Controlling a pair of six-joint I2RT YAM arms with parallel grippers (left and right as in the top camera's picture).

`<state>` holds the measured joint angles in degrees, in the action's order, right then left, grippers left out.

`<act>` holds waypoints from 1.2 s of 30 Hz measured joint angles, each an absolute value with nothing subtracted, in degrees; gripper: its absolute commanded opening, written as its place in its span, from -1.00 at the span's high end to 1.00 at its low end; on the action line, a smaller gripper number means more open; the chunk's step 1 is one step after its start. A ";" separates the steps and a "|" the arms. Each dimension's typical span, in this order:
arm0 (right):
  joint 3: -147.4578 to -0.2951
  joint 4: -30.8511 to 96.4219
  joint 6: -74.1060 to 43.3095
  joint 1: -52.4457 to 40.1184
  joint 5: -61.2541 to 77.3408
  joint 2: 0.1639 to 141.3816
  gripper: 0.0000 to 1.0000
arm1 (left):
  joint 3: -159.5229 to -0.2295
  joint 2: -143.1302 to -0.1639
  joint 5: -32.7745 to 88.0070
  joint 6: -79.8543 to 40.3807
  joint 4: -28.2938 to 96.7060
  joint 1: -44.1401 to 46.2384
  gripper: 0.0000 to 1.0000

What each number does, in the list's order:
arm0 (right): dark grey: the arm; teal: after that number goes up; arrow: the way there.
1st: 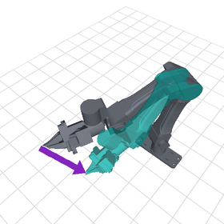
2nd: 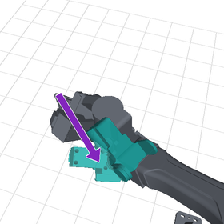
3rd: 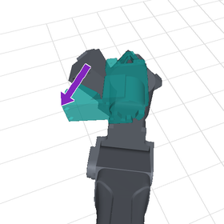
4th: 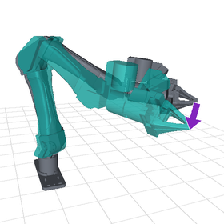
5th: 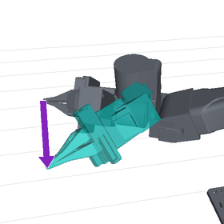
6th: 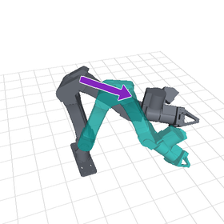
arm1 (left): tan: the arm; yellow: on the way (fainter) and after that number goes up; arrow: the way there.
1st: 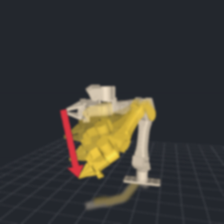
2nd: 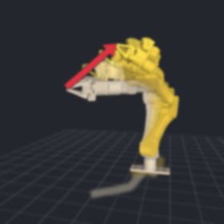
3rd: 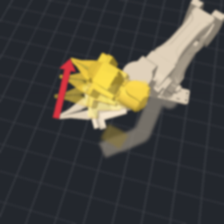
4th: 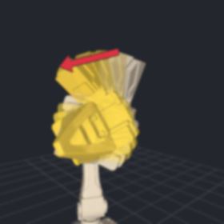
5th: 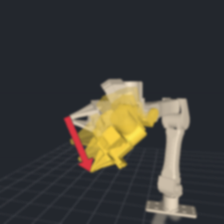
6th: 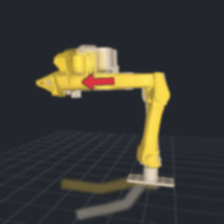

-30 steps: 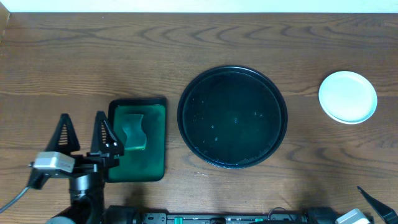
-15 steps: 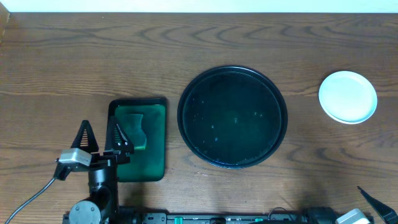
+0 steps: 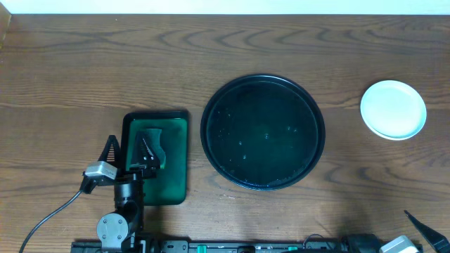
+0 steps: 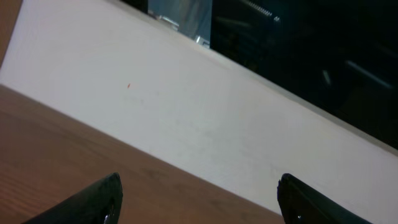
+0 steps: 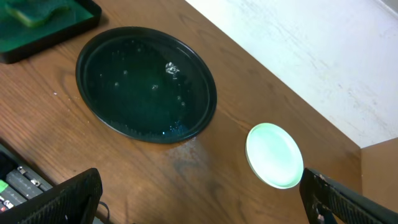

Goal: Clean dirty plates on tray and stack at the side

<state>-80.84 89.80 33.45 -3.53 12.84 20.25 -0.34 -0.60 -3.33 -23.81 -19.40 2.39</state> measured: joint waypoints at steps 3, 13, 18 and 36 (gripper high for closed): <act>-80.84 89.76 33.45 -3.53 12.86 20.25 -0.98 | -0.34 -0.58 -3.38 -23.90 -18.79 2.39 -0.60; -80.84 89.78 33.45 -3.57 12.84 20.25 -0.98 | -0.34 -0.58 -3.38 -24.21 -1.52 2.39 -0.60; -80.84 89.78 33.45 -3.57 12.84 20.25 -0.99 | -0.67 -0.58 -3.03 -23.92 0.64 2.39 -0.60; -80.84 89.78 33.45 -3.57 12.84 20.25 -0.99 | -0.89 -0.58 -1.61 -13.76 1.19 2.39 -0.60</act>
